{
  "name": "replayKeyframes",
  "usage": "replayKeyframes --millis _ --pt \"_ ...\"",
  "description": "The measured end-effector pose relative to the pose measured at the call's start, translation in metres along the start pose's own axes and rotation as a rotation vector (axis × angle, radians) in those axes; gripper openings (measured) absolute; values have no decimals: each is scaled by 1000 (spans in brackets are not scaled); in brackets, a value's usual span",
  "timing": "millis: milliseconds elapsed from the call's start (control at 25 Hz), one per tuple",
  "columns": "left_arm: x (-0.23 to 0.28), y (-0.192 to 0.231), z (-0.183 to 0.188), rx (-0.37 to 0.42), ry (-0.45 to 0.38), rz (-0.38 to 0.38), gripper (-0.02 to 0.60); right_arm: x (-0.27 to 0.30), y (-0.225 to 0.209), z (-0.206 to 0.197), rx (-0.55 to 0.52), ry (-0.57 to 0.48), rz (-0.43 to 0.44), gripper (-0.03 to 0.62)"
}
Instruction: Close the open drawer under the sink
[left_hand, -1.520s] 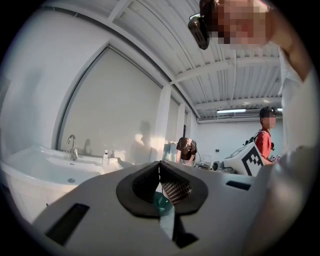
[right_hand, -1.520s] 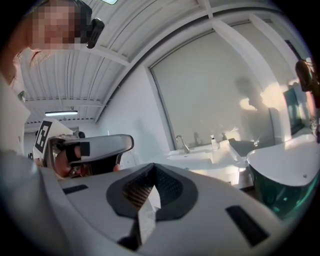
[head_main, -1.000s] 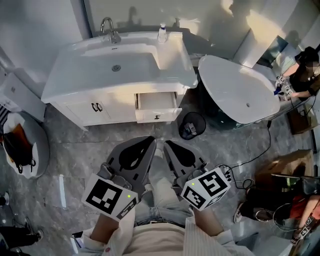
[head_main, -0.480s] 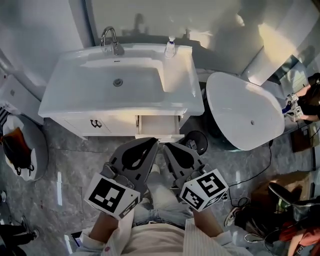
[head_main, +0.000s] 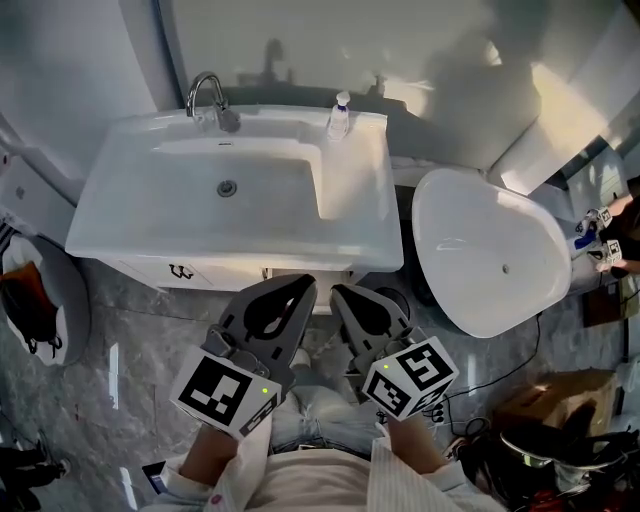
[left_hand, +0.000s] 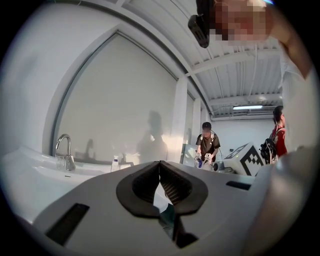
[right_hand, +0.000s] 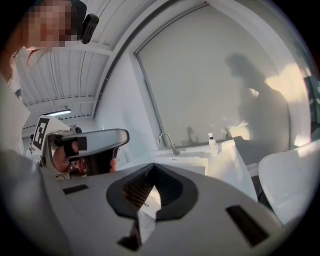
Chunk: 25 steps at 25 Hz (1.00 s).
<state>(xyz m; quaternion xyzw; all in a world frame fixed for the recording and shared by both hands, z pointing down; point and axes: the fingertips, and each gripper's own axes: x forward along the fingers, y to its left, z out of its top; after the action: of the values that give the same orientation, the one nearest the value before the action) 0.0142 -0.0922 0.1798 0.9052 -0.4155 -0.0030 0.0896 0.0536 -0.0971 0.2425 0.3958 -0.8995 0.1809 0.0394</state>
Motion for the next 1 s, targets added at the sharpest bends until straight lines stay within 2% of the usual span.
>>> replayKeyframes --millis 400,1000 --pt "26 11 -13 -17 38 -31 15 17 -19 -2 1 30 -17 9" --pt "10 32 -50 -62 105 -69 15 34 -7 -38 47 78 -74 9"
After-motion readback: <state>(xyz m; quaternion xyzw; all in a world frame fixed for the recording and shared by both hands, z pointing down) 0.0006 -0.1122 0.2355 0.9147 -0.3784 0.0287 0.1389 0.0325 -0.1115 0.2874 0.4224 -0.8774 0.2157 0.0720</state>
